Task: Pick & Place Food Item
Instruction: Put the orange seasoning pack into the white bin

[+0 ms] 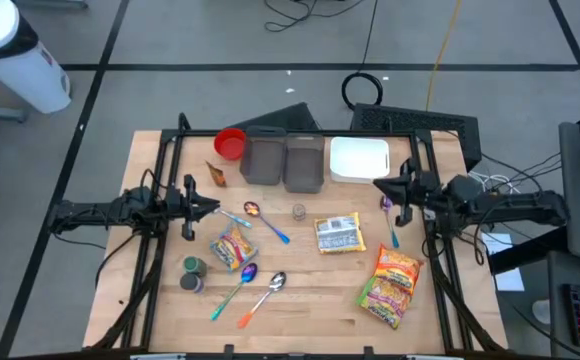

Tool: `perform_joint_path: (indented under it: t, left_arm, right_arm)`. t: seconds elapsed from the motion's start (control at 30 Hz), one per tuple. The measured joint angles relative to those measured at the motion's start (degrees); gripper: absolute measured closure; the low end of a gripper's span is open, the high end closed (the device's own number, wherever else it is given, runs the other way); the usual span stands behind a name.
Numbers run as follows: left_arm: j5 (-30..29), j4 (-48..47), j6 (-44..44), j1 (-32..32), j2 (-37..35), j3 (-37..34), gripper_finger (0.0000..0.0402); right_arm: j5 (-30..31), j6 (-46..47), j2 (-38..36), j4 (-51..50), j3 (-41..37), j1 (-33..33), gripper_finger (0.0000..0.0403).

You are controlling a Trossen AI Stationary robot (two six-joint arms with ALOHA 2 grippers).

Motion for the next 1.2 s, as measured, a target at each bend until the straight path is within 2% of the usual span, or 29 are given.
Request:
perform_joint_path:
  t: [0.1,0.2,0.33,0.5,0.6,0.67,0.8,0.9,1.07,1.2]
  left_arm:
    - [-0.5,0.0,0.8,0.0,0.0,0.0,0.0350]
    - [-4.4,2.5,2.2,0.1,0.0,0.0,0.0350]
    - [-4.6,9.6,-2.7,0.1,0.0,0.0,0.0350]
    - [-10.3,26.4,-6.6,0.2,0.0,0.1,0.0350]
    - [-13.6,29.1,-9.6,0.2,0.0,2.0,0.0350]
    - [-14.1,25.7,-10.0,0.2,0.0,4.8,0.0350]
    - [-14.0,7.9,-9.7,0.2,0.8,13.6,0.0350]
    - [-13.9,-0.9,-11.6,0.2,3.5,21.0,0.0350]
    - [-13.3,-7.9,-11.4,0.2,10.8,33.3,0.0350]
    - [-9.4,-10.3,-7.0,0.2,18.2,41.1,0.0350]
  right_arm:
    - [1.2,0.0,6.2,0.1,5.0,0.0,0.0403]
    - [4.0,-2.4,12.5,-0.2,9.4,-0.2,0.0403]
    - [9.7,-3.1,19.9,3.2,13.9,-0.4,0.0403]
    - [9.9,-3.5,26.5,11.9,17.1,-0.7,0.0403]
    - [10.0,-3.4,29.1,15.0,19.0,-0.7,0.0403]
    - [10.0,-4.0,30.6,15.5,20.6,-0.7,0.0403]
    - [9.9,-3.9,33.3,15.3,24.1,-0.7,0.0403]
    - [9.8,-2.4,34.8,15.3,26.5,-0.7,0.0403]
    - [9.7,0.0,36.0,15.4,28.8,-0.7,0.0403]
    - [9.7,0.8,36.0,15.2,28.8,-0.7,0.0403]
